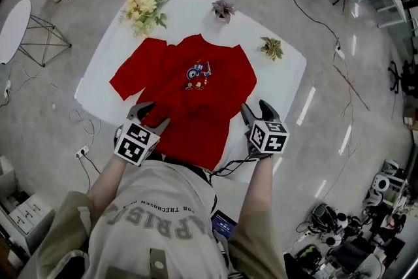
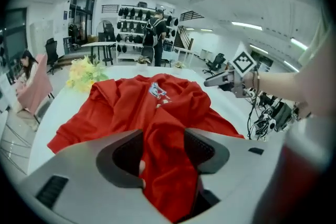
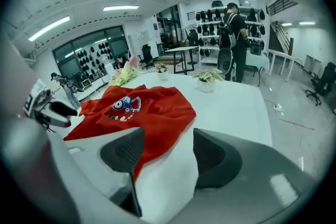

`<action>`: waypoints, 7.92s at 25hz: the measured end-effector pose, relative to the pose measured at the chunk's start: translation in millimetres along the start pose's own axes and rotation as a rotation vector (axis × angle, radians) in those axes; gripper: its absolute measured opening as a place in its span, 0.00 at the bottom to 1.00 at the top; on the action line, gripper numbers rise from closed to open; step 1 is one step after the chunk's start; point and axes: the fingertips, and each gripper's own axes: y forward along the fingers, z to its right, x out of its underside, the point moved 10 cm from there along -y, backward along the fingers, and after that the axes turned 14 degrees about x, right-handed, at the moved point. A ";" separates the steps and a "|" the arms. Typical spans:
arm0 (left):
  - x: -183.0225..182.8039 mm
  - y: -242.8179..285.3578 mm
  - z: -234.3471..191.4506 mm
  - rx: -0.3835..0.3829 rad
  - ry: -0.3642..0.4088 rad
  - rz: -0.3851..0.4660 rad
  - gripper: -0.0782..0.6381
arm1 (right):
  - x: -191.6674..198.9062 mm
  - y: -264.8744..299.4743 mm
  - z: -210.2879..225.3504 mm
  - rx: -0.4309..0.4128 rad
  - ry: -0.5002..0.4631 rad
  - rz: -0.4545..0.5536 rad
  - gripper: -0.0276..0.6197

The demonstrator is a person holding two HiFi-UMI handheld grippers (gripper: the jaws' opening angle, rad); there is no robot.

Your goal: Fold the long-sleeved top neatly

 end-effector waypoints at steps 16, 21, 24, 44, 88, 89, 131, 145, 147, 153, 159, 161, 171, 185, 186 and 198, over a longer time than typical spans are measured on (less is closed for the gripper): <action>6.2 17.2 27.2 0.009 -0.096 0.056 0.15 | -106.3 50.6 9.6 -0.085 -0.257 -0.104 0.09; 15.3 30.0 16.3 -0.058 -0.197 -0.016 0.16 | -108.8 97.5 -19.1 -0.010 -0.411 -0.211 0.31; 15.6 13.0 11.8 -0.089 -0.198 -0.001 0.32 | -112.6 76.1 -16.4 -0.115 -0.329 -0.140 0.57; 36.8 39.8 56.5 0.007 -0.175 -0.095 0.16 | -10.1 45.0 55.6 -0.071 -0.177 -0.421 0.10; 3.5 -14.6 -69.7 0.314 0.352 -0.191 0.17 | 53.1 -43.3 -295.0 0.107 -0.289 -0.097 0.46; 4.3 -16.8 -68.5 0.304 0.392 -0.201 0.17 | 50.8 -41.1 -295.0 0.138 -0.296 -0.077 0.43; 0.9 -88.1 -142.3 -0.260 0.099 -0.045 0.36 | -141.1 71.1 -164.2 -0.301 -0.357 -0.017 0.52; -24.1 -18.1 -225.7 -0.019 0.048 -0.344 0.36 | -163.4 205.6 -182.3 -0.134 -0.405 -0.211 0.49; -23.7 -17.3 -226.9 -0.003 0.038 -0.340 0.34 | -161.3 210.6 -182.9 -0.138 -0.418 -0.222 0.43; -16.1 -39.0 -214.4 -0.115 0.109 -0.198 0.16 | -171.4 189.2 -181.8 -0.157 -0.470 -0.132 0.15; -1.8 -119.1 -187.4 -0.506 0.363 0.051 0.16 | -197.2 146.4 -167.9 -0.134 -0.462 0.066 0.14; 12.4 -131.4 -184.9 -0.610 0.434 0.032 0.16 | -199.4 151.1 -167.6 -0.106 -0.489 0.071 0.14; 69.8 -97.8 -202.5 -0.455 0.260 -0.169 0.17 | -180.2 209.7 -190.3 0.009 -0.501 -0.065 0.18; 110.5 -167.8 -277.2 -0.159 -0.524 0.118 0.49 | -149.8 77.5 -189.5 -0.152 -0.340 0.090 0.49; 112.5 -164.1 -285.0 -0.103 -0.568 0.145 0.49 | -143.2 72.8 -188.5 -0.142 -0.326 0.082 0.49; 75.3 -195.0 -298.8 -0.168 -0.401 0.188 0.16 | -82.6 23.5 -168.7 0.040 -0.167 0.040 0.49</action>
